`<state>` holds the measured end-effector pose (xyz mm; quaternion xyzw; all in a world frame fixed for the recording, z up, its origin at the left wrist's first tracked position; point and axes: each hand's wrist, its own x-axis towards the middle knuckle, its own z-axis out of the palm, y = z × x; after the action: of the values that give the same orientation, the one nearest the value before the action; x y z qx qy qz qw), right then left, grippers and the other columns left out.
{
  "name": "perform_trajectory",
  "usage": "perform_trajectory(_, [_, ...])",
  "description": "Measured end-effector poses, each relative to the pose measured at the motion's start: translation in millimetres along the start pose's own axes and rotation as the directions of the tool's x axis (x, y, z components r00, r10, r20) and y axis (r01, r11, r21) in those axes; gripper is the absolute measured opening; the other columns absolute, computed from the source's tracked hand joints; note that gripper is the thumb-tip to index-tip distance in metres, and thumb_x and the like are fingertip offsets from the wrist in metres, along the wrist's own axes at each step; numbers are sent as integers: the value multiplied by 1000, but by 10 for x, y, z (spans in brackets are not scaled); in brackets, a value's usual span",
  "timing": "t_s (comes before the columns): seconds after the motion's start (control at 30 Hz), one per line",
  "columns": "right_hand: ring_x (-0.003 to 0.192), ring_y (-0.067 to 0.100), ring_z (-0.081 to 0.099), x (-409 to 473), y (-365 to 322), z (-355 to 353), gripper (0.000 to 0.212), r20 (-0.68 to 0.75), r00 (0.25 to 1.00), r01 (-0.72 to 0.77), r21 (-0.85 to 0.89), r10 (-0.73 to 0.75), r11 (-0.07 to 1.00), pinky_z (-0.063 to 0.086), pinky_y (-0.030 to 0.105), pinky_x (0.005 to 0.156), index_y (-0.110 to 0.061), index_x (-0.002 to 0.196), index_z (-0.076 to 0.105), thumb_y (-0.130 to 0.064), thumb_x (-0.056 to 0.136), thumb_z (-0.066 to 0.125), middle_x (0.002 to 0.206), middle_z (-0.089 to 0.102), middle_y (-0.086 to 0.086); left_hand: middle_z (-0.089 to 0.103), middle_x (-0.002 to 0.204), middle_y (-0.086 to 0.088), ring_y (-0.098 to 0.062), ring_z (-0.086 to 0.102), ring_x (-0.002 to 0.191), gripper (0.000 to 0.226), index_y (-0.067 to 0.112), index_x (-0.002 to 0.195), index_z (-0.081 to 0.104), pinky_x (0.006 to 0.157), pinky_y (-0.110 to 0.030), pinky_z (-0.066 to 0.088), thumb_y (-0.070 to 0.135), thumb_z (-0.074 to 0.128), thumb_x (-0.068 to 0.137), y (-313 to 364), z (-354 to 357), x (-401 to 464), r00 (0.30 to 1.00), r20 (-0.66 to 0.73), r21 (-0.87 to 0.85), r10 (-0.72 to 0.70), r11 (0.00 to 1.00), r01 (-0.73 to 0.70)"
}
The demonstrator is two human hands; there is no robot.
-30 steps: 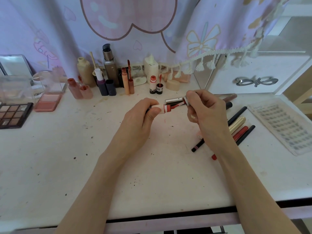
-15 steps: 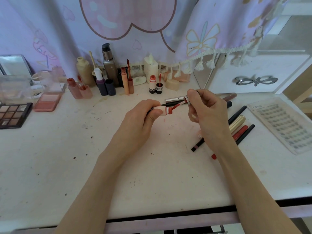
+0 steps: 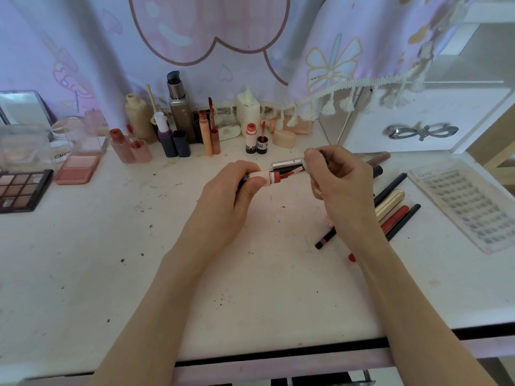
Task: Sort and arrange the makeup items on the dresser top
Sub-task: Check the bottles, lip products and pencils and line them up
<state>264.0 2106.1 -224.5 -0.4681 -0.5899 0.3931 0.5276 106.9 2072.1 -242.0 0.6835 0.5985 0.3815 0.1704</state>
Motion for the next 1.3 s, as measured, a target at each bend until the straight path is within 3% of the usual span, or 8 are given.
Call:
perform_trajectory(0.27, [50, 9, 36, -14, 10, 26, 18, 4, 1000, 24, -29, -24, 999, 33, 27, 52, -12, 73, 62, -19, 89, 60, 53, 43, -6, 41, 78, 17, -3, 42, 67, 6, 28, 100, 43, 62, -4, 32, 30, 41, 95, 31, -11, -10, 1000, 19, 13, 4, 1000, -4])
perform_trajectory(0.47, [44, 5, 35, -10, -31, 1, 19, 19, 1000, -17, 70, 15, 997, 32, 17, 45, -10, 74, 60, -16, 91, 55, 49, 42, -7, 42, 79, 16, -3, 42, 68, 7, 28, 100, 43, 64, -5, 33, 31, 40, 94, 18, -13, 7, 1000, 15, 6, 9, 1000, -9])
perform_trajectory(0.63, [42, 9, 31, -2, -42, -12, 23, 19, 998, -57, 166, 55, 984, 30, 19, 43, -13, 70, 59, -13, 93, 53, 50, 41, -1, 43, 79, 16, -2, 43, 68, 7, 28, 100, 44, 64, -5, 33, 31, 40, 95, -6, -11, 14, 1000, 12, 4, -8, 1000, 8])
perform_trajectory(0.9, [43, 8, 34, -15, -49, -1, 24, 3, 995, -95, 182, 96, 979, 31, 17, 43, -14, 70, 60, -15, 93, 54, 49, 44, -5, 43, 73, 13, 10, 42, 64, 7, 26, 101, 44, 61, -5, 34, 28, 41, 95, 6, -34, -6, 1000, -6, -75, -16, 997, 15])
perform_trajectory(1.07, [43, 5, 35, -33, -52, 19, 20, 33, 997, -81, 144, 77, 986, 32, 16, 44, -9, 75, 61, -15, 92, 55, 49, 44, -5, 43, 72, 12, -2, 41, 61, 8, 26, 102, 43, 58, -6, 33, 30, 40, 95, 20, -18, -12, 999, 22, -72, -39, 997, 40])
perform_trajectory(1.3, [42, 7, 32, -13, -59, -10, 22, 29, 997, -73, 134, 70, 988, 30, 17, 43, -12, 72, 60, -14, 93, 53, 48, 41, -5, 42, 71, 11, -4, 40, 61, 7, 25, 101, 43, 60, -7, 34, 27, 39, 96, -4, -48, -1, 999, -24, -83, -39, 996, 37])
